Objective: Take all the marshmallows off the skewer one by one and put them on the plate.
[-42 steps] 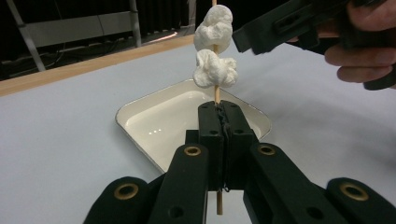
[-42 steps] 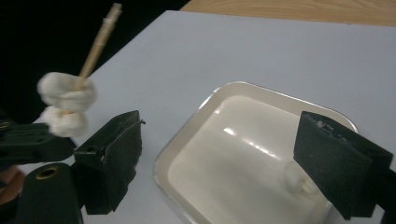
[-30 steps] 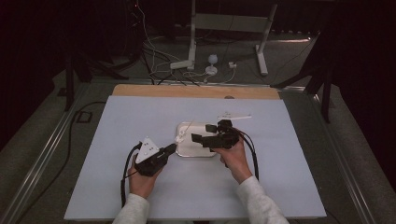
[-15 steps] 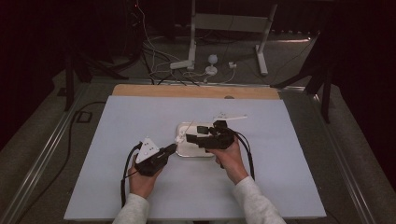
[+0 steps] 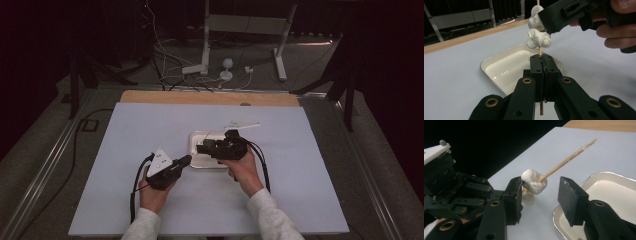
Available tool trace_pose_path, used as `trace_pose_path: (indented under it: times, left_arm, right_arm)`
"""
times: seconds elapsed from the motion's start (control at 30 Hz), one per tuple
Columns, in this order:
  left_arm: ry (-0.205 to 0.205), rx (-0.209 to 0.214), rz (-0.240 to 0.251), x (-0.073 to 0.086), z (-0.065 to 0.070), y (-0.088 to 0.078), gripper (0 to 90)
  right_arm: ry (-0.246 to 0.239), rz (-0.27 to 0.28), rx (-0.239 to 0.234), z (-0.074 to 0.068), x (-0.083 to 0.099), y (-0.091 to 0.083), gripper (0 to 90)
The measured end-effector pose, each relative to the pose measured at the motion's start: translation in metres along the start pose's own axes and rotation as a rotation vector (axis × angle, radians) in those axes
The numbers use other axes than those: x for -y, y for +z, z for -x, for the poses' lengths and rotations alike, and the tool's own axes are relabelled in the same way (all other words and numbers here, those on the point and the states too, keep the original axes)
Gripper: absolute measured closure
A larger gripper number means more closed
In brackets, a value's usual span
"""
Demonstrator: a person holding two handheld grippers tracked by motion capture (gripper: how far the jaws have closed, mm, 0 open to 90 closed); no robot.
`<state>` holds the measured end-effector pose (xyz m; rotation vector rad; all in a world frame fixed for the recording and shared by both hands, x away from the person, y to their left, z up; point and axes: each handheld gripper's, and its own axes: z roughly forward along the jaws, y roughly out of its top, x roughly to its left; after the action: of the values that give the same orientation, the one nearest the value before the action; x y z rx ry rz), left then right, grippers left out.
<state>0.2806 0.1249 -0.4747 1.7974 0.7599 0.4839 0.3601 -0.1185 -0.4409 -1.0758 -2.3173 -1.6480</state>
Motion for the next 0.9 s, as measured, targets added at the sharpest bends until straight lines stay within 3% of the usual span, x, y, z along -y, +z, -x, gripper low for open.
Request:
trace_pose_path:
  times: [0.3, 0.47, 0.9]
  left_arm:
    - [0.02, 0.022, 0.013, -0.0005, 0.0027, -0.0003, 89.9]
    - [0.037, 0.028, 0.0, -0.0006, 0.006, 0.002, 90.0]
    - [0.057, 0.03, -0.011, -0.0019, 0.0059, 0.0019, 90.0]
  right_arm:
    - [0.094, 0.007, -0.075, 0.0055, -0.0002, 0.0011, 61.1]
    - [0.115, -0.004, -0.1, 0.0046, -0.0001, 0.0014, 69.6]
    - [0.117, 0.046, -0.055, 0.0006, -0.0041, -0.0059, 76.1]
